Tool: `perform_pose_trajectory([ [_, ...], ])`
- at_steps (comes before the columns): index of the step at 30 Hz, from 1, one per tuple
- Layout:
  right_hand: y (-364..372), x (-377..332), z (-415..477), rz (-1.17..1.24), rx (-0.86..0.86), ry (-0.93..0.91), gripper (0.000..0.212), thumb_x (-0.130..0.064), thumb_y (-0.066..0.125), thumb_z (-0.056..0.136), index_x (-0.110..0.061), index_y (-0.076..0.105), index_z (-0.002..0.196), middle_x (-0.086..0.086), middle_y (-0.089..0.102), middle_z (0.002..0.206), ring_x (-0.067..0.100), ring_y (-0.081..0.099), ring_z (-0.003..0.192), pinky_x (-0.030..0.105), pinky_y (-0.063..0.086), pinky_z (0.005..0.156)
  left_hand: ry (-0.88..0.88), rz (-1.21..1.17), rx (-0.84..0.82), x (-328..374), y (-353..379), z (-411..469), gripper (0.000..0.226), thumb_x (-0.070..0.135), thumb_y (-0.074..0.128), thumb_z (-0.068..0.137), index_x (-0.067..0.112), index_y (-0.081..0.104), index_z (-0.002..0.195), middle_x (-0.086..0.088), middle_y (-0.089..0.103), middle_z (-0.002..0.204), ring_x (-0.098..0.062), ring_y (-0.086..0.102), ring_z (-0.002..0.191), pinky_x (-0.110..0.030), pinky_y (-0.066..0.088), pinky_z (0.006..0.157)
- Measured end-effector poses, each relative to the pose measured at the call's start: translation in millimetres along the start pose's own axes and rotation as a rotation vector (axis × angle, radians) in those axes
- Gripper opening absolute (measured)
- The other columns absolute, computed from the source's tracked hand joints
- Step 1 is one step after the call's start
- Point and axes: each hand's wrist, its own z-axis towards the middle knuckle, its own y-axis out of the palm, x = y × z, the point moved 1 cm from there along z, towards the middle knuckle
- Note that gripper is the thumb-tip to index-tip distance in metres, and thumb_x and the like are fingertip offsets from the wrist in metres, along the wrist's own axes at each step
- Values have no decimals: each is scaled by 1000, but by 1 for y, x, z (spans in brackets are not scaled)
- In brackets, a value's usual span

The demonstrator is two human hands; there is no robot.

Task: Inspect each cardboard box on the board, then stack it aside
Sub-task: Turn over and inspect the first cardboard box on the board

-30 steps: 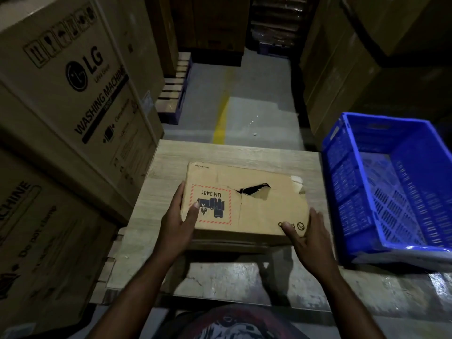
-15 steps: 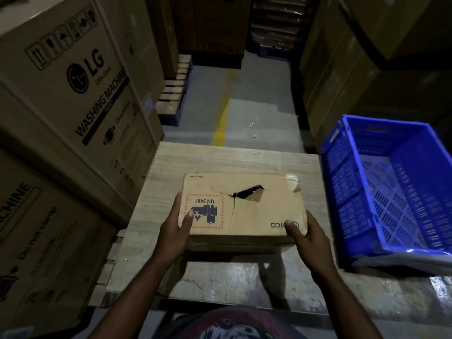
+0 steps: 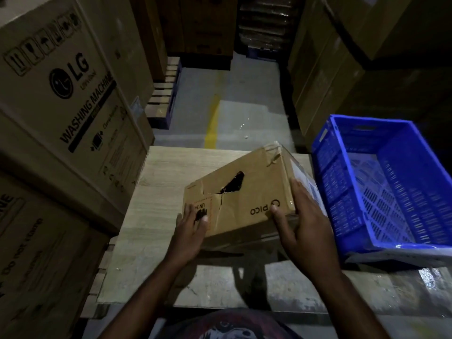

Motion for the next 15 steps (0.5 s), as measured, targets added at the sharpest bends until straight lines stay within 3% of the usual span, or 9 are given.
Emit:
perform_pose_trajectory([
  [3,12,-10,-2,18,-37,-88,75,-67,40,94,-29,27,158,-4,29,163,9,25,150,41,29,120,84,-53,-24,39,0,-11,68,59,30,99,30,11,158,11,2,166,-8,-1,152,-38,4,124],
  [5,21,-12,-3,69,-97,-165,71,-66,41,96,-33,24,157,-11,23,164,1,16,151,34,21,120,141,-143,-54,65,-3,-23,79,73,28,90,36,10,157,12,8,165,-8,6,151,-41,9,124],
  [8,31,-11,-2,56,-170,-242,68,-62,41,98,-35,23,158,-14,18,165,1,13,152,29,17,120,168,-263,-39,93,-14,-36,92,86,27,76,45,6,155,11,12,165,-12,21,148,-44,20,122],
  [12,33,1,0,33,-213,-239,66,-67,37,97,-43,19,155,-19,12,164,-2,7,152,17,7,119,232,-232,51,101,-23,-36,91,75,44,83,40,5,157,13,9,166,-1,19,141,-30,18,116],
  [15,30,20,2,49,-200,-171,74,-78,31,91,-38,25,153,-14,15,164,2,9,153,23,10,122,258,-245,45,94,-28,-32,83,61,44,83,38,11,156,13,13,165,-2,19,146,-27,18,118],
])
